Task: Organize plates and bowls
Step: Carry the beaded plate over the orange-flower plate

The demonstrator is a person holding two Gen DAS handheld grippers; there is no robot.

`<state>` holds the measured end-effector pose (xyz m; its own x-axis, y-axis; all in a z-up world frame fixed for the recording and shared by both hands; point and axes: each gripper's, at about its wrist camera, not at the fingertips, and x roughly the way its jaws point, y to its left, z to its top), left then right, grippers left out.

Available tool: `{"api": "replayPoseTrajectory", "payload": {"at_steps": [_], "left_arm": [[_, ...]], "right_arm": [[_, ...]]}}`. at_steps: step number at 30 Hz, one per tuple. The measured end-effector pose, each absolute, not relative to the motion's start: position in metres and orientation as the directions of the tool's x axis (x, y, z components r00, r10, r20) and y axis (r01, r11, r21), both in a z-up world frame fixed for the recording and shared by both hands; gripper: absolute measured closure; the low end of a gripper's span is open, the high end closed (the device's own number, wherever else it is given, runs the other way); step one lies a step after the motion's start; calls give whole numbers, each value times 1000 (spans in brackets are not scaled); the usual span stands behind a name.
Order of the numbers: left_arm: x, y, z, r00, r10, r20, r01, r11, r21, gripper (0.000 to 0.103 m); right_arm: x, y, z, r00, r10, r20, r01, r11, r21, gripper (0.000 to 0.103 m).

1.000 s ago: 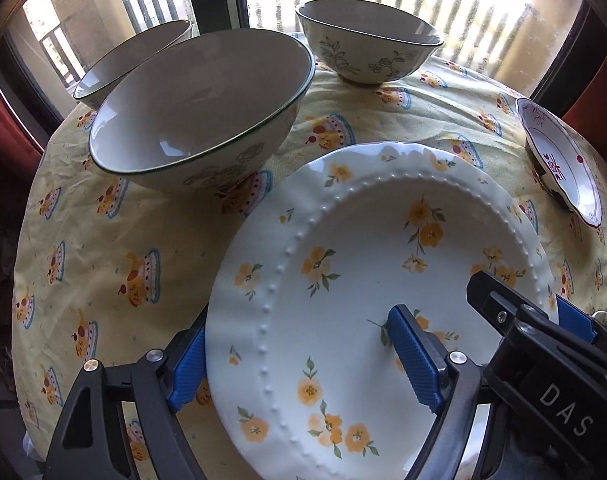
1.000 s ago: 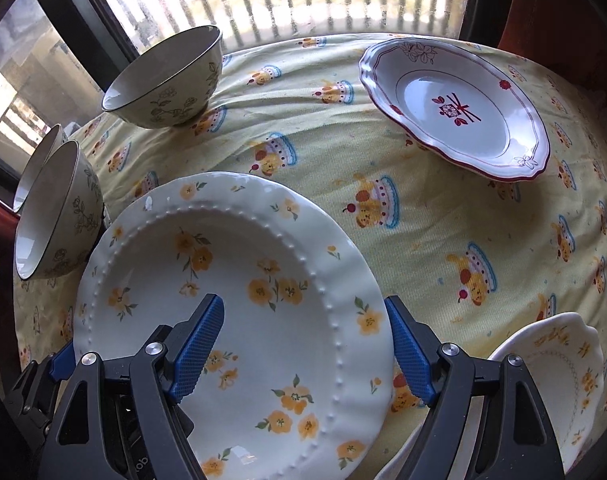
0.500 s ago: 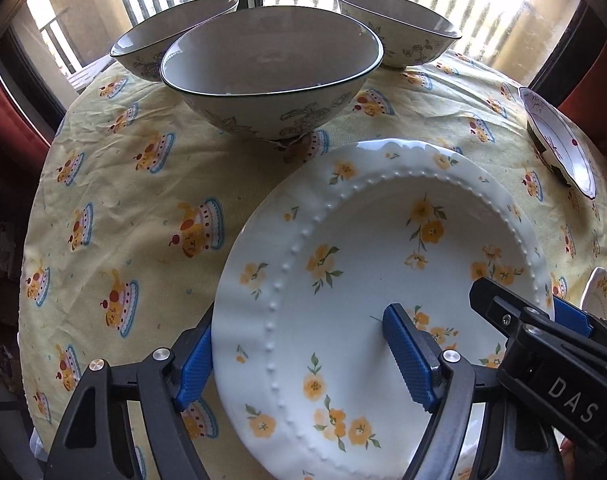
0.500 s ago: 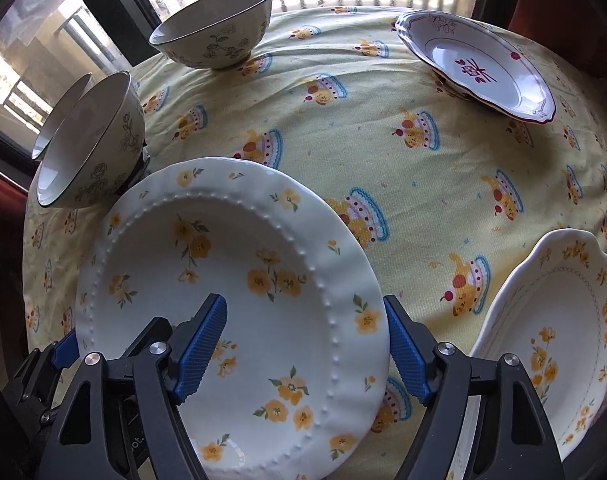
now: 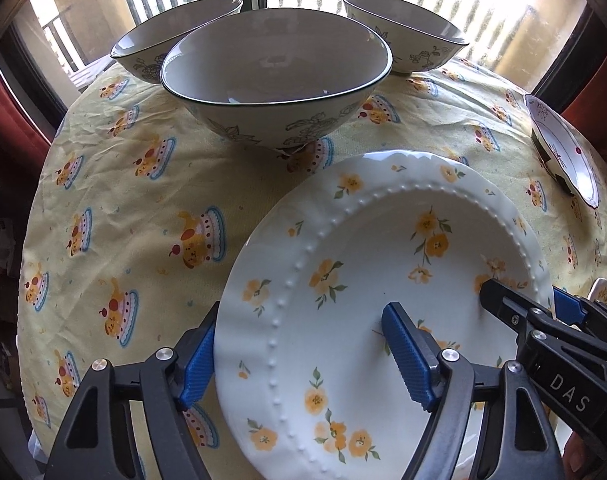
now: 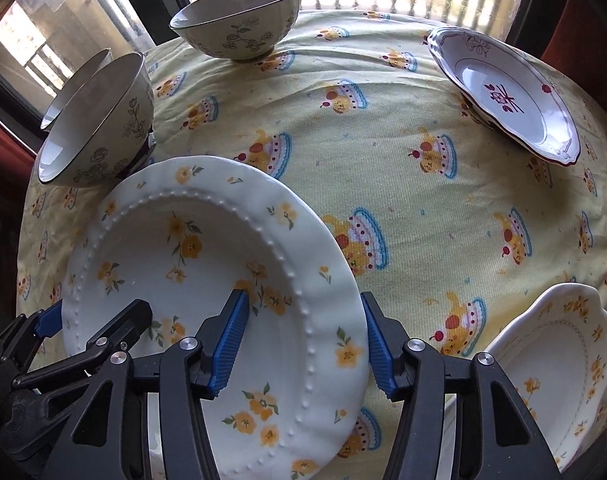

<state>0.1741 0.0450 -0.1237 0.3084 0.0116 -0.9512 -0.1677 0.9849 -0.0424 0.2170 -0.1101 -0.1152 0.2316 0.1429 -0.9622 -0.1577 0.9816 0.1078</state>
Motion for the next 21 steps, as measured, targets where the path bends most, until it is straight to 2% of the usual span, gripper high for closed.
{"api": "replayPoseTrajectory", "payload": {"at_steps": [10,21], "left_arm": [[172,42,-109,316,32,-948,-136,991,-12,29],[144,50,-85,362,-21,-932,-66,997,-49,29]], "right_arm": [[215,-100,-112,219,110,-970,-142,987,79,41],[184,-99,-85,259,83,-962,-57,996,70,41]]}}
